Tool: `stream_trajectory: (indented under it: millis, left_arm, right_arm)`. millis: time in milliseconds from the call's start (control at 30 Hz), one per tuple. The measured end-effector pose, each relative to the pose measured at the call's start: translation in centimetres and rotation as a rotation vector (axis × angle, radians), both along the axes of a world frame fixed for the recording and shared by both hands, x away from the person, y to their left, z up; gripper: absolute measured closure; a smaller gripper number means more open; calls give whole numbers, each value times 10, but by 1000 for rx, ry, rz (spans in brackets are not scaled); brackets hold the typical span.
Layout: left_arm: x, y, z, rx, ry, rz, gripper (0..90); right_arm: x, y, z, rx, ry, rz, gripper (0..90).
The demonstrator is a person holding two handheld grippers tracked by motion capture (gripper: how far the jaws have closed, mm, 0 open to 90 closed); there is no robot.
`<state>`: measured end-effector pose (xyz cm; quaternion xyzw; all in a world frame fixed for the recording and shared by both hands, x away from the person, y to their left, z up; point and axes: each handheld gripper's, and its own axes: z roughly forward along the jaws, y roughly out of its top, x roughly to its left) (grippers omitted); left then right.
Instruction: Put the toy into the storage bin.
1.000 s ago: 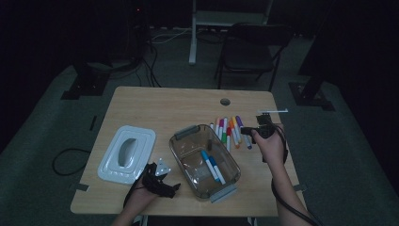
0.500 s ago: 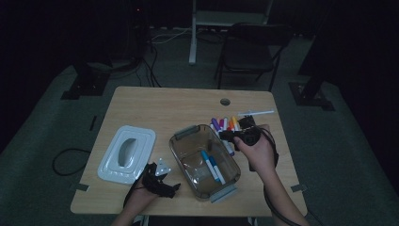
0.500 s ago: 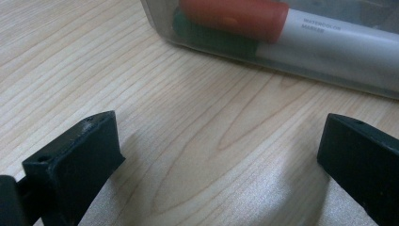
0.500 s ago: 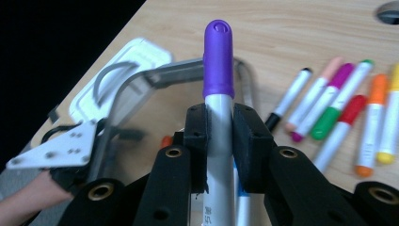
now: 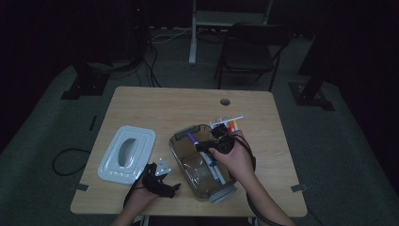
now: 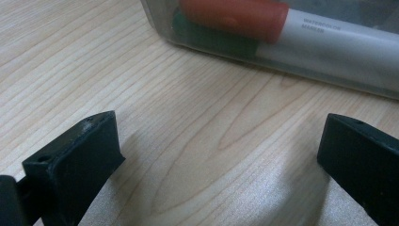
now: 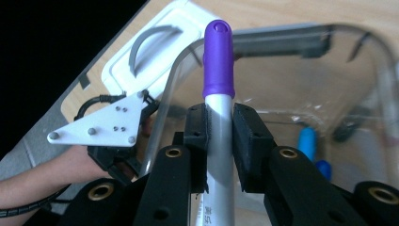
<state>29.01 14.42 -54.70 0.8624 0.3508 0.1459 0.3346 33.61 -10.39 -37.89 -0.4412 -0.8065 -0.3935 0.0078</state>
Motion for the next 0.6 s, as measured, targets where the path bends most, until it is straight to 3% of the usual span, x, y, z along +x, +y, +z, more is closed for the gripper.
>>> stream_trajectory:
  millis: [133,200,333,433,600]
  left_arm:
    - [0,0,0,0,-1,0,5]
    - [0,0,0,0,-1,0,5]
    - [0,0,0,-2,1,1,5]
    - [0,0,0,0,2,0,5]
    - [0,0,0,0,0,0,5]
  right_arm:
    - [1,18,-14,-20,42,33,766]
    - [3,30,-24,-53,60,53,767]
    - [5,38,-32,-71,87,67,766]
    - [9,47,-45,-94,142,81,767]
    - [12,54,-54,-126,185,93,767]
